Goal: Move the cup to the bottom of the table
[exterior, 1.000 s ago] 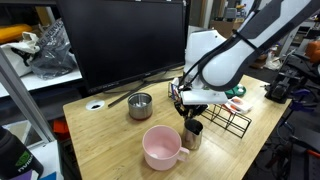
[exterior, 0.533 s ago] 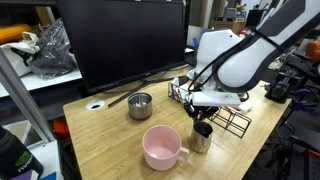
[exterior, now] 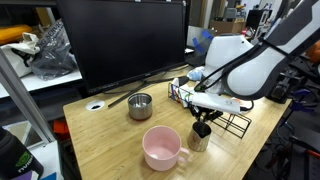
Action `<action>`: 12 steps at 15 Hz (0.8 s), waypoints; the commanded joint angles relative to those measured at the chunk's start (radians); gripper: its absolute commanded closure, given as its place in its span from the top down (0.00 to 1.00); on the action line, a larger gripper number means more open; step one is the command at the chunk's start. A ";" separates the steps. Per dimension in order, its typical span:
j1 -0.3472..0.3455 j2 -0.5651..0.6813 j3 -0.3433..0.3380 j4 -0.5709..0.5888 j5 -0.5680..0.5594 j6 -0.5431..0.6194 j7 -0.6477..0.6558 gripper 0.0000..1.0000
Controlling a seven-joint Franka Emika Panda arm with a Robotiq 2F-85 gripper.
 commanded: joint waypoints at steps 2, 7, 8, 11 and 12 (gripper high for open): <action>0.006 -0.048 -0.002 -0.057 -0.013 0.009 0.092 0.13; -0.001 -0.054 0.015 -0.059 -0.017 0.008 0.092 0.63; 0.002 -0.057 0.015 -0.061 -0.022 0.017 0.092 0.69; 0.015 -0.072 0.005 -0.071 -0.054 0.040 0.105 0.91; 0.019 -0.078 0.001 -0.074 -0.069 0.046 0.112 0.99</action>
